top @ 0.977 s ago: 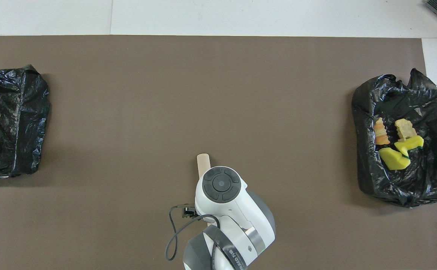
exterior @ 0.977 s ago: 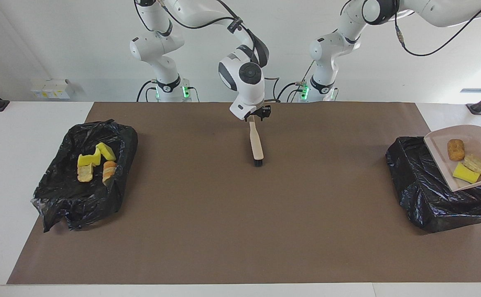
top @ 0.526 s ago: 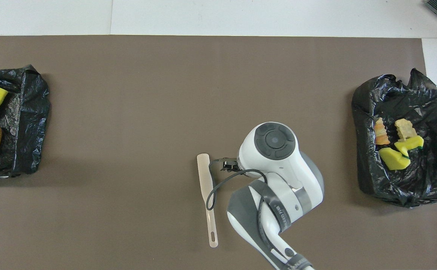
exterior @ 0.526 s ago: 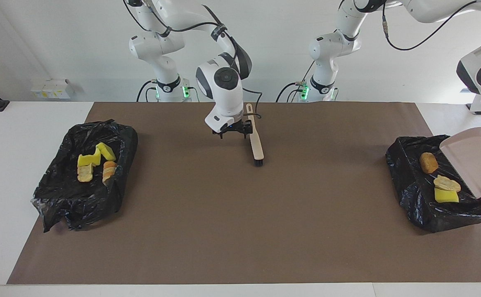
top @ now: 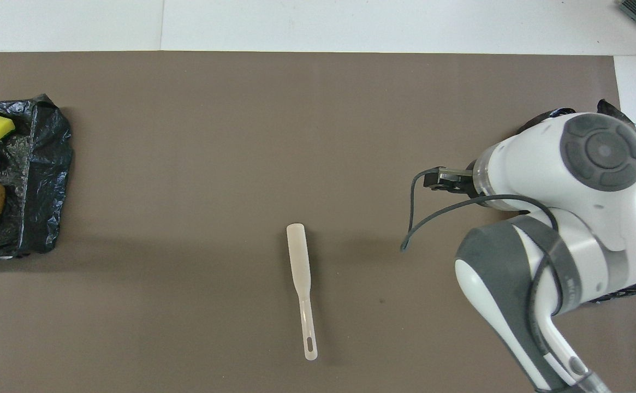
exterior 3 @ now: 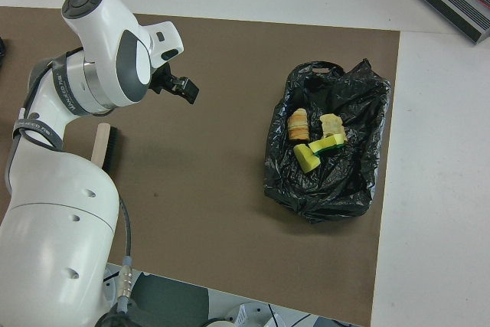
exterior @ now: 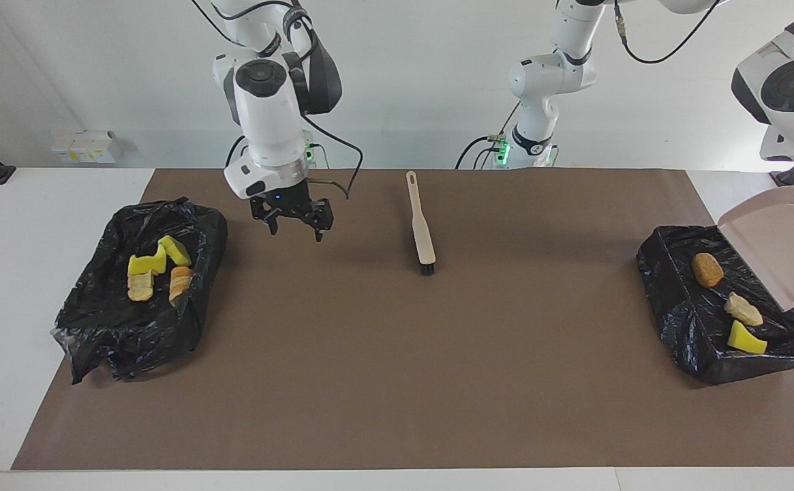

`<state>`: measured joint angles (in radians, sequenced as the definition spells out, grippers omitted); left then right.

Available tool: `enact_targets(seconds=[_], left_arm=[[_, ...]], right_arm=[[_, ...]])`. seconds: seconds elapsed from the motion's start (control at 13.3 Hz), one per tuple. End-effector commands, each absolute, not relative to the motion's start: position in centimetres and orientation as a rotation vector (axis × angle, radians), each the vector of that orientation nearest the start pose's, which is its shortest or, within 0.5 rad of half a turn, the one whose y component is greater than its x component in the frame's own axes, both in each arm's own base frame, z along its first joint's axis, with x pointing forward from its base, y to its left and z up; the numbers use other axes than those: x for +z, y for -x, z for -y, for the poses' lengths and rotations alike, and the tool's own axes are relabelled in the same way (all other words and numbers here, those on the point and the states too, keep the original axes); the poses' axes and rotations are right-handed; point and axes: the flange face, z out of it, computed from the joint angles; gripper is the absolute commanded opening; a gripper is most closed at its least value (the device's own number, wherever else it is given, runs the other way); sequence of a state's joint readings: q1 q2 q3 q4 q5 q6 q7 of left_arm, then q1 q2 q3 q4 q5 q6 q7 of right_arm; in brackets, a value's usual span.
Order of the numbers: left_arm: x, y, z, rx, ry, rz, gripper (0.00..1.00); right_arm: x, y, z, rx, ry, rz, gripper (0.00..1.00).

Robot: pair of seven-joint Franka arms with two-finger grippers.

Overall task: Sweep and dump trash in bin
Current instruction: 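Set down the brush with the right gripper and withdraw it, then bring the empty dustpan back to the table center with the left gripper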

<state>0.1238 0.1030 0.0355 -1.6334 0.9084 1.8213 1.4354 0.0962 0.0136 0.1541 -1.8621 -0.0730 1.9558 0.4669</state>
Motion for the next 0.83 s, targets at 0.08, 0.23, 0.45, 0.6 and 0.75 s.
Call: enact_targets(seconds=[0.08, 0.23, 0.45, 0.6, 0.75], left_arm=[[57.7, -57.8, -13.0, 0.679, 1.986, -1.653, 0.00], [56.7, -57.4, -11.5, 0.589, 2.153, -1.689, 0.00], [55.1, -57.1, -8.1, 0.398, 2.463, -1.608, 0.00], [53.4, -57.6, -1.9, 0.355, 2.602, -1.456, 0.00], [51.1, -57.8, 4.1, 0.271, 2.843, -1.169, 0.00]], right_arm=[[57.3, -56.7, -9.6, -0.183, 3.193, -0.228, 1.00], [60.3, -56.8, -7.3, -0.180, 3.203, -0.178, 1.00], [63.9, -56.2, -4.0, -0.139, 3.216, -0.173, 1.00], [64.8, -55.4, -1.2, -0.054, 3.228, -0.079, 1.00], [65.8, -54.1, 2.4, -0.082, 3.199, -0.127, 1.00]])
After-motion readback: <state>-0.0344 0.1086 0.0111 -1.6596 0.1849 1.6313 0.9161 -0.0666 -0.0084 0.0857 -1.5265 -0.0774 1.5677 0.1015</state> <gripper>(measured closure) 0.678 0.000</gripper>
